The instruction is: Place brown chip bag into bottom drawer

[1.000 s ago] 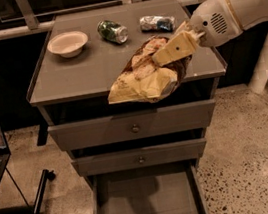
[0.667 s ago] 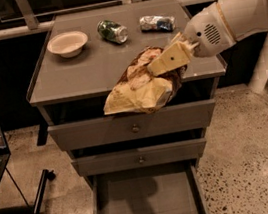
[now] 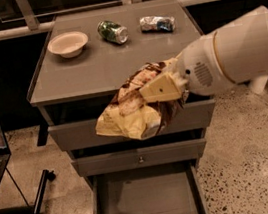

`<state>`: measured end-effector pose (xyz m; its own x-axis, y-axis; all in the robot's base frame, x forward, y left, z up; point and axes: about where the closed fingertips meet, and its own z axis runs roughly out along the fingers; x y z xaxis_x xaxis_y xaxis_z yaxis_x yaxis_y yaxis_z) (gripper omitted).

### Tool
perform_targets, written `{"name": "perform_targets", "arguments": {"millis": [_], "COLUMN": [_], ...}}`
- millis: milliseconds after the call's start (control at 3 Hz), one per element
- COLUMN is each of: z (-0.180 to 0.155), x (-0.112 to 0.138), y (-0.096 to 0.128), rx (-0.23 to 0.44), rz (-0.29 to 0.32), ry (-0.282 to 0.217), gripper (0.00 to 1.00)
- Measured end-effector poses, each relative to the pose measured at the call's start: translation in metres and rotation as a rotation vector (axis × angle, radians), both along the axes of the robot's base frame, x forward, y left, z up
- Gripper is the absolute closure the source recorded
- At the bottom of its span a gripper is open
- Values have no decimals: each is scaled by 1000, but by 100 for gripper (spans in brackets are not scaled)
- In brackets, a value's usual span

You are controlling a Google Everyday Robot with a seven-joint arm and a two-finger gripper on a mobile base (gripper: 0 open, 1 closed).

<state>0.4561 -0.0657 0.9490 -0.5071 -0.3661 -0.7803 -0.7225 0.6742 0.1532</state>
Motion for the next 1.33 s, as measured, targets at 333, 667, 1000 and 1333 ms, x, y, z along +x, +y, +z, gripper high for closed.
{"name": "perform_targets", "arguments": {"millis": [333,667,1000,1333], "z": [-6,-61,-95,-106], "x": [-41,-56,-61,-62], "y": [23,11,-2,-1], "rx": [-63,-39,-52,-44], "rz": [-148,-305,-364,-372], "ry": [-62,-36,-23,-10], "gripper": [100,100,100,100]}}
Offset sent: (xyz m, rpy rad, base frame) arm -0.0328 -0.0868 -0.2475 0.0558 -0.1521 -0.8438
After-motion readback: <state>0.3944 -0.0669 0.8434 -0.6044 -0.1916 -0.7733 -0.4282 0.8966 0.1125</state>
